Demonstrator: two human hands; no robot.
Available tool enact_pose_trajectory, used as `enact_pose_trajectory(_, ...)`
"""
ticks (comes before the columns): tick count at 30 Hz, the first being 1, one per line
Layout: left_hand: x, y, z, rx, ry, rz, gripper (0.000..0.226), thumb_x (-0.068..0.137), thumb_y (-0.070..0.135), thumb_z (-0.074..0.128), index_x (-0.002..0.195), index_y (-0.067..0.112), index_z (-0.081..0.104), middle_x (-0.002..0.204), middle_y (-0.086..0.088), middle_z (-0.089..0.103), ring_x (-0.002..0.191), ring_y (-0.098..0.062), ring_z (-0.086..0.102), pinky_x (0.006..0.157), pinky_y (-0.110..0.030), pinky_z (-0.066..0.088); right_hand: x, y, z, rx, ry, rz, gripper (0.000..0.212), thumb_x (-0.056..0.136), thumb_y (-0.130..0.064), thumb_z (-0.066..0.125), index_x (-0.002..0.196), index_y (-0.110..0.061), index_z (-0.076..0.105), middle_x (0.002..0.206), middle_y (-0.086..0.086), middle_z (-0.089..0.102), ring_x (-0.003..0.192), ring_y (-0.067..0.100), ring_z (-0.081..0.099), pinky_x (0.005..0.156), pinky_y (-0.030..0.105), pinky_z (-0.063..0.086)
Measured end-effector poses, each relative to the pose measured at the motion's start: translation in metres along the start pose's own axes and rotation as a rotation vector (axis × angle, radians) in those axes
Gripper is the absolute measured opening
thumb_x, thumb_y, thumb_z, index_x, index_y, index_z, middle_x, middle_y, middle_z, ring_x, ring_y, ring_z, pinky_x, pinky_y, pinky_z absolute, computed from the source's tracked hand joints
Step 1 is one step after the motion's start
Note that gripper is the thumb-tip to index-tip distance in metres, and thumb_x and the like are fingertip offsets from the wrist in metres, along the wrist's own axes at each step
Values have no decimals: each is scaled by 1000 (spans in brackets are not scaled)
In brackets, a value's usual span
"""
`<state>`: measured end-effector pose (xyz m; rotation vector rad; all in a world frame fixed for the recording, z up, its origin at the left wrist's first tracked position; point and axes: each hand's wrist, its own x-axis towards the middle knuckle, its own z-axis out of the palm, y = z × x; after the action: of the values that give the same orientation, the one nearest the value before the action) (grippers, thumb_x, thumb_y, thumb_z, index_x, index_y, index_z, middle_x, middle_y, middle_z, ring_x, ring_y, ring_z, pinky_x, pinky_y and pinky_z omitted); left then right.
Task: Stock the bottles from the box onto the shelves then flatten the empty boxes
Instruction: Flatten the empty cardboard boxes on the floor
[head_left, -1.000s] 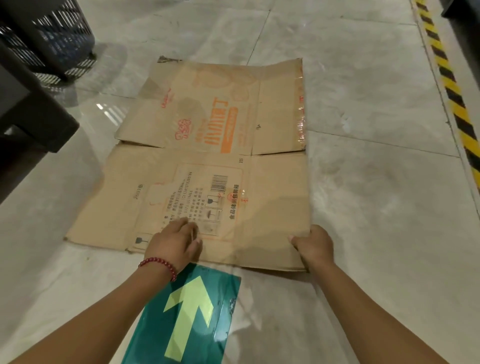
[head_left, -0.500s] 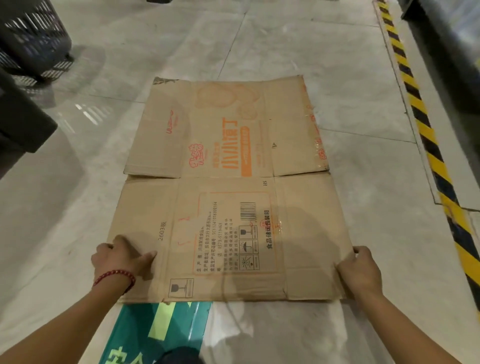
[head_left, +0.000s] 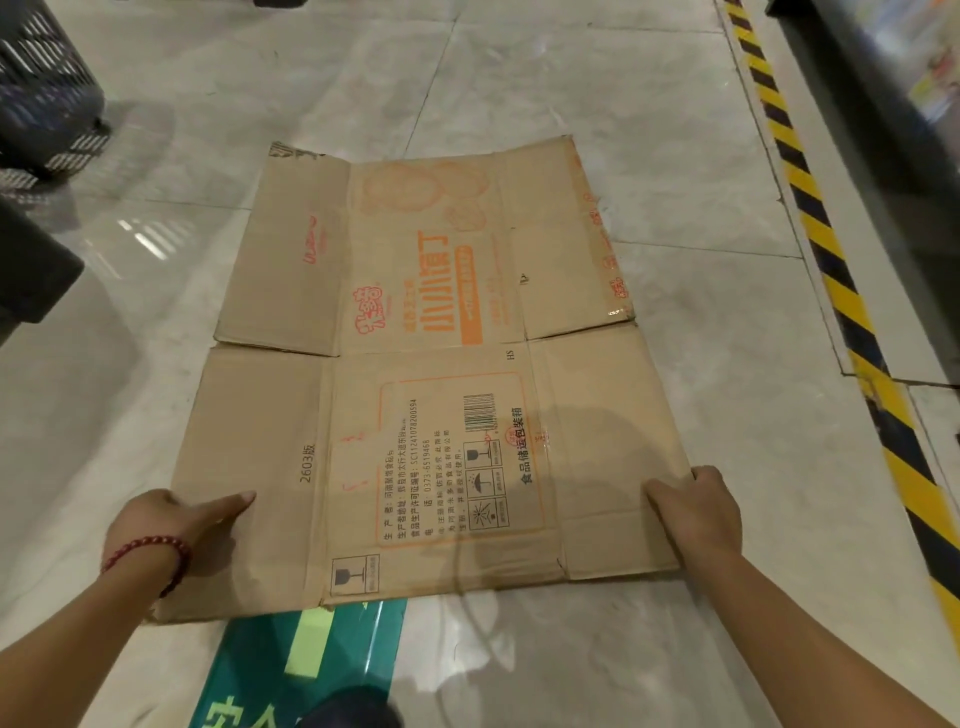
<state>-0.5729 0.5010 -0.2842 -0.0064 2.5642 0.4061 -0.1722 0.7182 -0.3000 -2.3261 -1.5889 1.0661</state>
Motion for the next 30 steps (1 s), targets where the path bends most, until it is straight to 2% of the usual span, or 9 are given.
enact_pose_trajectory(2, -1, 10, -12, -142, -75, -64, 76, 51, 60, 81, 93, 3, 55, 97, -21, 62, 86, -39, 58, 70, -43, 49, 0, -6, -8, 30, 37, -32, 34, 83, -34, 64, 94, -5, 51, 90, 9, 56, 78, 29, 51, 60, 33, 36)
enact_pose_trajectory(4, -15, 30, -25, -223, -103, -19, 60, 60, 47, 82, 94, 4, 57, 94, -19, 62, 79, -35, 58, 70, -41, 48, 3, -16, -15, 36, 14, -106, 33, 82, -38, 65, 86, -7, 54, 87, 10, 60, 80, 30, 57, 59, 34, 40)
enact_pose_trajectory(6, -28, 47, -28, -138, -102, 128, 44, 69, 29, 81, 98, 2, 60, 92, -17, 62, 74, -32, 56, 67, -39, 45, 4, -27, -20, 33, -75, -178, 28, 82, -32, 66, 93, -7, 58, 93, 10, 62, 88, 30, 59, 68, 36, 46)
enact_pose_trajectory(9, -47, 60, -22, -4, -52, 337, 35, 79, 17, 73, 105, -3, 62, 94, -18, 63, 76, -30, 53, 68, -37, 42, -3, -43, -26, -10, -142, -266, 22, 88, -21, 61, 106, -10, 56, 106, 10, 63, 93, 27, 56, 73, 33, 42)
enact_pose_trajectory(15, -89, 78, -46, 68, 9, 370, 20, 79, 17, 69, 92, 2, 64, 79, -13, 61, 70, -29, 53, 60, -30, 40, -49, -72, -51, -117, 26, -397, 18, 93, -20, 51, 108, -12, 57, 98, 8, 65, 75, 23, 54, 61, 29, 40)
enact_pose_trajectory(20, -131, 107, -112, 144, 7, 363, 20, 82, 19, 67, 94, 3, 62, 80, -11, 59, 72, -30, 53, 62, -32, 41, -97, -102, -102, -156, 39, -304, 14, 94, -20, 50, 103, -12, 56, 94, 8, 65, 73, 24, 55, 62, 30, 46)
enact_pose_trajectory(25, -173, 143, -193, 196, -47, 367, 26, 85, 22, 66, 102, 3, 63, 90, -15, 64, 74, -29, 53, 72, -36, 48, -151, -146, -171, -212, 3, -223, 18, 96, -17, 46, 110, -11, 54, 101, 8, 64, 75, 18, 49, 66, 28, 39)
enact_pose_trajectory(28, -202, 169, -243, 207, -64, 379, 25, 86, 22, 64, 103, 3, 63, 97, -16, 67, 75, -27, 52, 75, -37, 49, -185, -179, -221, -86, -2, -191, 17, 95, -15, 47, 109, -12, 56, 94, 5, 61, 74, 18, 49, 60, 26, 37)
enact_pose_trajectory(30, -219, 187, -277, 212, -79, 390, 24, 87, 21, 63, 102, 3, 63, 96, -16, 67, 75, -27, 53, 76, -38, 49, -205, -203, -255, -97, 8, -189, 14, 94, -15, 47, 106, -14, 55, 89, 2, 58, 73, 19, 49, 55, 25, 34)
